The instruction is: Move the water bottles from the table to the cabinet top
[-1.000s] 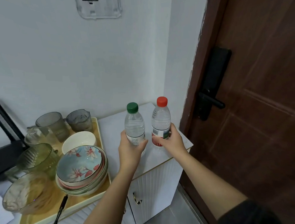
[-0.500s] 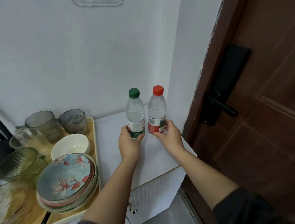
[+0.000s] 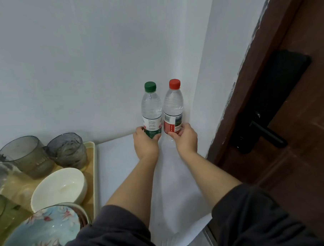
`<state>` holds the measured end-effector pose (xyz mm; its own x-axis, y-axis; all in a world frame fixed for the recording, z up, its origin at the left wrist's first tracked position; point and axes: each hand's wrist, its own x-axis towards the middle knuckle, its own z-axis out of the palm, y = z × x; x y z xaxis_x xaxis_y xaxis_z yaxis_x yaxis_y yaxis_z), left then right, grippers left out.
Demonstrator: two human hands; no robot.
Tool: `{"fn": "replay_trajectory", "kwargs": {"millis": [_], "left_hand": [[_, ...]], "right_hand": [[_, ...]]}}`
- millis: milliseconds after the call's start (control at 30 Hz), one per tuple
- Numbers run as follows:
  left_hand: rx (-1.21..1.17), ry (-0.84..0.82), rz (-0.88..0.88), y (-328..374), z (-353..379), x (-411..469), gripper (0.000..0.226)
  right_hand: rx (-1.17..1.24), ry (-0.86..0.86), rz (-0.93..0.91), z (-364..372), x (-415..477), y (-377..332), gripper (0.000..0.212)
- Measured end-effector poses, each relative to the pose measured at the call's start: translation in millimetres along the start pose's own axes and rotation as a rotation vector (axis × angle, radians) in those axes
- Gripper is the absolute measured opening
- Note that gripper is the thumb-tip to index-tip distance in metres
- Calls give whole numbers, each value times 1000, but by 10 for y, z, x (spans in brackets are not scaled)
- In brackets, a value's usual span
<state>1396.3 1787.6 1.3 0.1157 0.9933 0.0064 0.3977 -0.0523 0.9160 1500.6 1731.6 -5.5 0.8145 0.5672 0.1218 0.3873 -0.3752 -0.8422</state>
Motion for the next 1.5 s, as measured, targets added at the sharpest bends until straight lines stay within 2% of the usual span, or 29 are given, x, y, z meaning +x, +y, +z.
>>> {"fn": "replay_trajectory", "kwargs": {"millis": [167,533,667,767,900,1000,1100,1300,1500], "left_hand": [[8,22,7,52,126,216,46],[59,39,54,79,229,353,49],[84,-5,27,102,193,283,60],[231,-48,13,75,85,119,79],[673,-73,83,51,-185,-249,89],[859,-157,96,118,-449,-719,90],[892,-163,179,144,-632,-1121,86],[854,-230,516,7,-1089,-2065,77],[858,-332,751,-340,-1413,-2622,83]], "right_hand": [[-40,32,-2,102,203,-9,34],[-128,22,-45,249,383,-45,28],[-109,-15,-73,165,330,-46,32],[-210,-97,-129,-11,158,-31,42],[-547,-196,-193,-415,-287,40,64],[-698,-232,-168,-786,-709,74,68],[-765,-244,-163,-1008,-1013,110,69],[-748,-196,-200,-1572,-1869,256,70],[-715,-178,-160,-1840,-2843,385,70]]}}
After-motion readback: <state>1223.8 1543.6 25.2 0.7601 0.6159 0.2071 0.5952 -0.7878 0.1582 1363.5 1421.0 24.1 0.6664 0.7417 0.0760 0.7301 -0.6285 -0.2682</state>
